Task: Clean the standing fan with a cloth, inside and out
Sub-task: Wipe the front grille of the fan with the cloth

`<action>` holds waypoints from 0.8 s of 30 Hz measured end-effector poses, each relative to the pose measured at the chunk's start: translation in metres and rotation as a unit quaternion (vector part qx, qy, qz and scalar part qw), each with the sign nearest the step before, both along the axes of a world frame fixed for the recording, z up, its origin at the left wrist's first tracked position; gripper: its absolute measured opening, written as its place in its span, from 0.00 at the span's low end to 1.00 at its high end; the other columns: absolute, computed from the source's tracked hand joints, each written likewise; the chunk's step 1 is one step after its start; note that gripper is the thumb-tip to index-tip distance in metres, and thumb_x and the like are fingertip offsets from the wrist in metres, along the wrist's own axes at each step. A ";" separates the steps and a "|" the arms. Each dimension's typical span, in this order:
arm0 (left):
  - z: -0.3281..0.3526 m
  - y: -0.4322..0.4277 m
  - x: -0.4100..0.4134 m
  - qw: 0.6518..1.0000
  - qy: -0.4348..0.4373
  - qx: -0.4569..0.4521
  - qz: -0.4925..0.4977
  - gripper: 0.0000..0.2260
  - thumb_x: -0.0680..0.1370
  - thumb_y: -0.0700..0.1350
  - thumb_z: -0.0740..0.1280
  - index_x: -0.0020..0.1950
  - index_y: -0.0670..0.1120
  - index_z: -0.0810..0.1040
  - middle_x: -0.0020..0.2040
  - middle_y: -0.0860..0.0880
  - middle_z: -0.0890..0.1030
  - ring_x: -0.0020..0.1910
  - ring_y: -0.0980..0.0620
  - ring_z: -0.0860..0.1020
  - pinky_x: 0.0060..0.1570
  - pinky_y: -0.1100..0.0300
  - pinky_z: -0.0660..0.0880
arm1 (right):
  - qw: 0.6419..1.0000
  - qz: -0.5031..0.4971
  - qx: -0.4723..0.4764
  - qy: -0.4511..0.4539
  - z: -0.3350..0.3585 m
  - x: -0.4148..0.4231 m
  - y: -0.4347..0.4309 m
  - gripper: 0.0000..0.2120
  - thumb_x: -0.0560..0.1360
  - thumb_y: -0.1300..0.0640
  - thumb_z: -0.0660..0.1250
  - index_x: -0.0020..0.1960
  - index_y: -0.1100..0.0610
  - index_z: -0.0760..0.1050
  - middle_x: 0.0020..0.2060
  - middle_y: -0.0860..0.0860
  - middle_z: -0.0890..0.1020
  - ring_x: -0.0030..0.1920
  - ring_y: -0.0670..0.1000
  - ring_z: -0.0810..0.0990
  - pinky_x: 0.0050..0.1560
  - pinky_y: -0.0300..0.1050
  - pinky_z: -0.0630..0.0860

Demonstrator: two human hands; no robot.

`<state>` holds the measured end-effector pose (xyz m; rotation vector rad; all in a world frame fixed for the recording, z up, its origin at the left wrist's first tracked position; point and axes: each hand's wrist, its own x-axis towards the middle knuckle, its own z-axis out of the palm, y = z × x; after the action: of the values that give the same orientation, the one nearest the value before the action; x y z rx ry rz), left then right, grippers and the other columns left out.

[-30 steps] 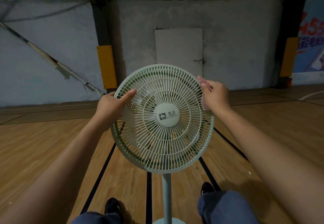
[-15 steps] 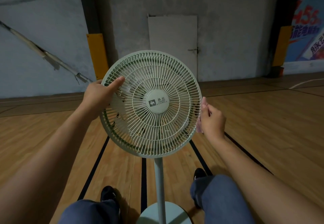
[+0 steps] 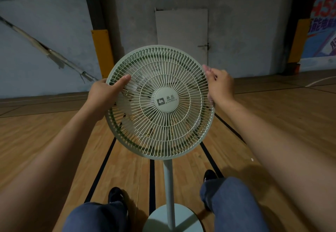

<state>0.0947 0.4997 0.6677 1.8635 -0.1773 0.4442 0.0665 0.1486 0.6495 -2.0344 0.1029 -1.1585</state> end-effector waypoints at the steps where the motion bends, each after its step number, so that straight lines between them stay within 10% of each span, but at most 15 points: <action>1: 0.000 0.000 -0.001 1.000 0.000 0.000 0.002 0.28 0.69 0.74 0.75 0.52 0.52 0.82 0.38 0.59 0.88 0.36 0.56 0.88 0.31 0.60 0.82 | 1.000 0.000 0.004 -0.008 -0.004 0.000 0.001 0.25 0.86 0.39 0.58 0.48 0.59 0.80 0.40 0.59 0.82 0.31 0.58 0.83 0.35 0.52 0.83; 17: -0.006 0.006 0.000 0.999 -0.022 -0.008 0.022 0.25 0.71 0.73 0.75 0.50 0.53 0.80 0.35 0.58 0.87 0.33 0.57 0.87 0.30 0.62 0.81 | 0.980 0.010 0.196 -0.014 -0.131 -0.046 0.041 0.18 0.88 0.46 0.59 0.51 0.54 0.84 0.24 0.54 0.80 0.22 0.53 0.80 0.27 0.53 0.82; 24: -0.010 0.011 0.000 0.999 -0.034 -0.007 0.032 0.26 0.72 0.74 0.73 0.51 0.52 0.81 0.45 0.49 0.87 0.42 0.49 0.87 0.40 0.54 0.82 | 0.983 0.009 0.184 -0.004 -0.164 -0.067 0.068 0.17 0.87 0.58 0.61 0.43 0.57 0.81 0.24 0.41 0.79 0.26 0.36 0.78 0.25 0.27 0.68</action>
<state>0.0948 0.5103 0.6580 1.8463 -0.1600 0.5512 -0.0009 0.2169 0.4851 -1.6998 0.2740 -1.0498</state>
